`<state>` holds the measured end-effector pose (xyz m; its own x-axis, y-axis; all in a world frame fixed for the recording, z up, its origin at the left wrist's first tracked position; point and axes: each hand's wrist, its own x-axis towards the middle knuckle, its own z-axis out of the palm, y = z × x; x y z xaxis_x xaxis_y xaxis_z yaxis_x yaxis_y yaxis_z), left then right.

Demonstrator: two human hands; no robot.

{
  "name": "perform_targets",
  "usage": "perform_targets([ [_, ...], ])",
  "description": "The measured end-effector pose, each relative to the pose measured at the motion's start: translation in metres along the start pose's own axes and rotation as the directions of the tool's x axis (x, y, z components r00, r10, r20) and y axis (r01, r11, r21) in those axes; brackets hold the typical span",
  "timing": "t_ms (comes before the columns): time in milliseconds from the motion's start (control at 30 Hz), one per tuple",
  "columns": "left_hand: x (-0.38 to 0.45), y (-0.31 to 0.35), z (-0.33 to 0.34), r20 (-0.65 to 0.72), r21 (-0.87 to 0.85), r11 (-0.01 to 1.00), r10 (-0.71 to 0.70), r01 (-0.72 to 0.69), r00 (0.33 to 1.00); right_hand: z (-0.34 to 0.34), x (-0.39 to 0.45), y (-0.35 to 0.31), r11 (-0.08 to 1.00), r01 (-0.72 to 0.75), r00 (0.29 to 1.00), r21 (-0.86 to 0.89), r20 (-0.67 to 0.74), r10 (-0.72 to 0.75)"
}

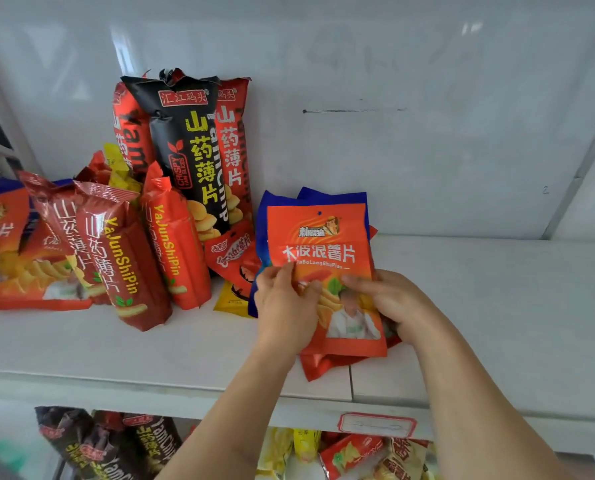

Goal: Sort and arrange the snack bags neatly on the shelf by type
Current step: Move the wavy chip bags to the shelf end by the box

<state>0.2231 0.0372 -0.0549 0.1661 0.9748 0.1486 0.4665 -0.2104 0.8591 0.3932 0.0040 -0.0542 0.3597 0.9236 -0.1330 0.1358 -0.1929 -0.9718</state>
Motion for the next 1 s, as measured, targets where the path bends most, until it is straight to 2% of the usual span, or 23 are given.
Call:
perform_targets([
  [100, 0.008, -0.001, -0.008, 0.069, 0.053, 0.998, 0.036, -0.04, 0.997, -0.008, 0.002, 0.002, 0.997, -0.025, 1.0, 0.072, -0.014, 0.026],
  [200, 0.022, -0.004, -0.017, -0.02, 0.075, 0.995, 0.074, -0.072, 0.997, -0.019, 0.002, 0.004, 0.994, -0.029, 0.994, 0.108, -0.1, 0.04],
  [300, 0.038, -0.006, -0.024, -0.153, 0.207, 0.975, 0.12, -0.087, 0.981, -0.033, 0.002, 0.006, 0.992, -0.014, 0.977, 0.127, -0.212, 0.041],
  [367, 0.056, -0.01, -0.025, -0.112, 0.239, 0.969, 0.098, -0.069, 0.989, -0.036, 0.002, 0.007, 0.991, -0.013, 0.965, 0.137, -0.258, 0.048],
  [467, 0.08, -0.006, -0.027, 0.038, 0.088, 0.996, -0.023, 0.019, 0.999, -0.035, 0.002, 0.01, 0.991, -0.018, 0.961, 0.136, -0.27, 0.054],
  [567, 0.095, 0.006, -0.028, 0.077, 0.003, 0.995, -0.1, 0.1, 0.992, -0.036, 0.004, 0.01, 0.991, -0.03, 0.955, 0.129, -0.289, 0.067],
  [733, 0.113, 0.017, -0.02, 0.168, 0.02, 1.0, -0.002, -0.001, 0.986, -0.041, 0.007, 0.015, 0.984, -0.052, 0.943, 0.17, -0.315, 0.105],
  [867, 0.122, 0.019, -0.008, 0.183, -0.143, 0.987, -0.053, 0.08, 0.982, -0.055, 0.001, 0.017, 0.975, -0.057, 0.927, 0.213, -0.353, 0.132],
  [1000, 0.135, 0.015, 0.018, 0.227, -0.211, 0.971, -0.066, 0.115, 0.972, -0.068, -0.004, 0.018, 0.97, -0.056, 0.913, 0.237, -0.38, 0.145],
])
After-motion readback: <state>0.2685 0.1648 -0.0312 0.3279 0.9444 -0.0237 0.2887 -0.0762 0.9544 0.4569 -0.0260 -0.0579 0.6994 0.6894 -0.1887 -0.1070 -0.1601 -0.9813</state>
